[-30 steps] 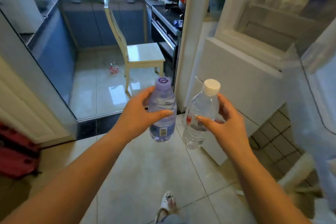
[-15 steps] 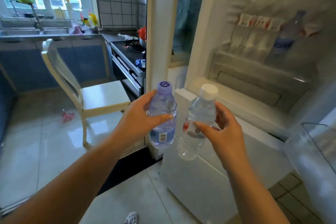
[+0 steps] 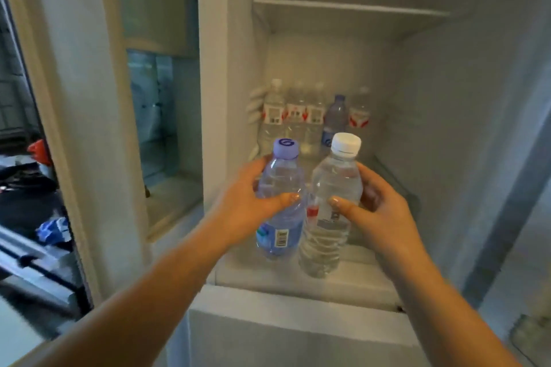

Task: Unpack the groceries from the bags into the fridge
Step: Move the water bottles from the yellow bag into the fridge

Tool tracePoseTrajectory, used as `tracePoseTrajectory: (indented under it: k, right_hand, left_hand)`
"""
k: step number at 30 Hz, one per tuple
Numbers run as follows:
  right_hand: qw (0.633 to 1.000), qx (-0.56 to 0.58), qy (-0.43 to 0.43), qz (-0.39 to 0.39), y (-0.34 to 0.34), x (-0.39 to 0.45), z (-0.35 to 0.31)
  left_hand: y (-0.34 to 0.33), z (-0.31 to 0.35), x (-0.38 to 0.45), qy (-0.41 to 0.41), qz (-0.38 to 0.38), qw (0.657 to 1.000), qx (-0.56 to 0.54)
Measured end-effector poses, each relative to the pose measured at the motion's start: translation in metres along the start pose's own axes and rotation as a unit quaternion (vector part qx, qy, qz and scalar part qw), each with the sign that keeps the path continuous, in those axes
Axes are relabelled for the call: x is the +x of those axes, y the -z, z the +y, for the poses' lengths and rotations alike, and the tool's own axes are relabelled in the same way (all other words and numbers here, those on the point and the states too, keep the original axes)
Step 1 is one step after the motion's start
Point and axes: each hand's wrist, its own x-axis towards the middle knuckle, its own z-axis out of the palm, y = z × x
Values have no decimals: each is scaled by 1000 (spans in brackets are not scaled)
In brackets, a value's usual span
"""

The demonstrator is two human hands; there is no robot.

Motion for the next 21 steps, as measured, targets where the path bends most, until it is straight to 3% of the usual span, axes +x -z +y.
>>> tracePoseTrajectory:
  k: [9,21]
  right_hand:
    - [998,-41,40,39,16,124,-3]
    - [1000,0,11,16,25,281,84]
  left_hand:
    - [-29,-11,157,-46,13,997,-57]
    - [-60,-64,282,-53,99,993,-41]
